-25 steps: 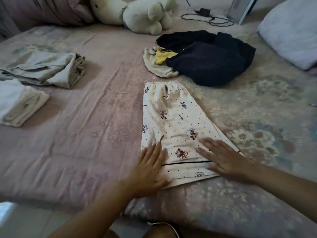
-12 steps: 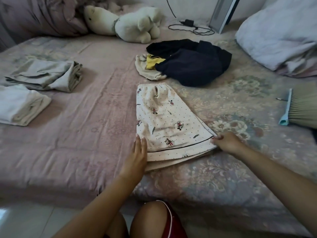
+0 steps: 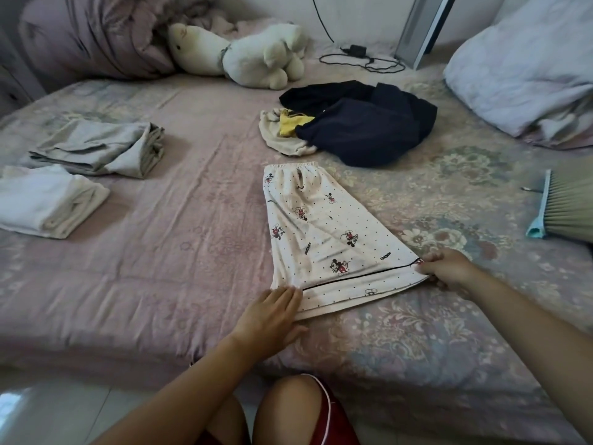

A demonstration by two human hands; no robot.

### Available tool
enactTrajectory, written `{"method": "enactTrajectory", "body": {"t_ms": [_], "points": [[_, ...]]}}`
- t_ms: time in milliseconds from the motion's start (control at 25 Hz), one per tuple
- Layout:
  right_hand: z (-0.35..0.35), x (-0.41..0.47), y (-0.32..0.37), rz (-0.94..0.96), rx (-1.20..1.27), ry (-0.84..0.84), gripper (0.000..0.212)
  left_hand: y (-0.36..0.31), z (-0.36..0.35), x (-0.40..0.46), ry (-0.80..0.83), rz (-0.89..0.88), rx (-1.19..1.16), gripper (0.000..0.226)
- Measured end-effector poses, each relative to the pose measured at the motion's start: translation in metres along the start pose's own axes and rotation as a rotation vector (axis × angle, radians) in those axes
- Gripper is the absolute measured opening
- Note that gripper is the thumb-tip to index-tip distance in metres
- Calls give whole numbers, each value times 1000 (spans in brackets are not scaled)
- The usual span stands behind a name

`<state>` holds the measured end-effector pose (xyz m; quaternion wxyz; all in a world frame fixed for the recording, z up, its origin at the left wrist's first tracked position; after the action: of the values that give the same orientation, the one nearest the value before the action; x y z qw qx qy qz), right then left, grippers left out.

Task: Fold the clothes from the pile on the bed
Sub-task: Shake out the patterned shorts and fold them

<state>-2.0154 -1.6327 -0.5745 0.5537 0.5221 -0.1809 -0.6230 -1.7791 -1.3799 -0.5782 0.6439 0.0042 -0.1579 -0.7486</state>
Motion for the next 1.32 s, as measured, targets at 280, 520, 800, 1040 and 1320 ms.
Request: {"method": "enactTrajectory", "body": {"t_ms": [280, 520, 800, 1040, 1320], "points": [[-18, -43, 15, 242, -228, 341, 23, 20, 24, -6, -107, -145, 122, 42], [-34, -78, -24, 511, -920, 562, 48, 36, 16, -55, -140, -297, -5, 43], [-44, -73, -19, 1052, -1063, 420, 91, 50, 12, -48, -184, -185, -234, 14], [-40, -114, -13, 1305, -866, 475, 31, 43, 30, -60, 39, -105, -561, 21], [-56, -67, 94, 579, 34, 274, 9, 122, 37, 24, -79, 813, -1516, 16]]}}
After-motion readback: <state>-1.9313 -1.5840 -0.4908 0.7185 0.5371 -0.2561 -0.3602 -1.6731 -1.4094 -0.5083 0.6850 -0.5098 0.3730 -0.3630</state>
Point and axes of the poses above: each hand's wrist, its own x-axis towards the middle knuckle, its own z-axis out of the back of the hand, y = z × x, the point moved 6 cm from there along x, towards the middle knuckle, and after that the axes turned 11 degrees about x, right-handed, at the moved point
